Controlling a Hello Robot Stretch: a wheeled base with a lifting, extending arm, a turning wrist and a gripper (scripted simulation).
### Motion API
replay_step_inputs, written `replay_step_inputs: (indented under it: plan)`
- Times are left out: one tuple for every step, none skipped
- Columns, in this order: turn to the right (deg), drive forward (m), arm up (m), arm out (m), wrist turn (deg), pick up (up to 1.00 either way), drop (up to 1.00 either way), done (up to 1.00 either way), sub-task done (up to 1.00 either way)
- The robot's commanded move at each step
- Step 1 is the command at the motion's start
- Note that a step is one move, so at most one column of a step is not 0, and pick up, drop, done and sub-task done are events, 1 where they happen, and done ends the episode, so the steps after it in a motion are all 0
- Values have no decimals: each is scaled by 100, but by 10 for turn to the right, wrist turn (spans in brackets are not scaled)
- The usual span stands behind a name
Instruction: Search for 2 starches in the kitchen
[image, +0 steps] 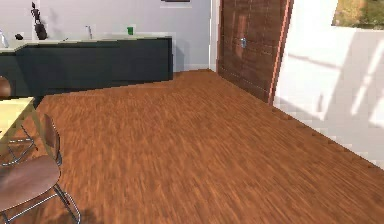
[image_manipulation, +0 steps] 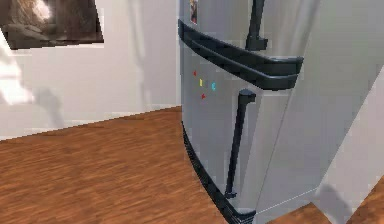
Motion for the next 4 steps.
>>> replay_step_inputs:
  plan:
    - [-30, 0, 0, 0, 0, 0, 0, 0, 0]
    - [0, 100, 0, 0, 0, 0, 0, 0, 0]
    - [-150, 0, 0, 0, 0, 0, 0, 0, 0]
    - [0, 65, 0, 0, 0, 0, 0, 0, 0]
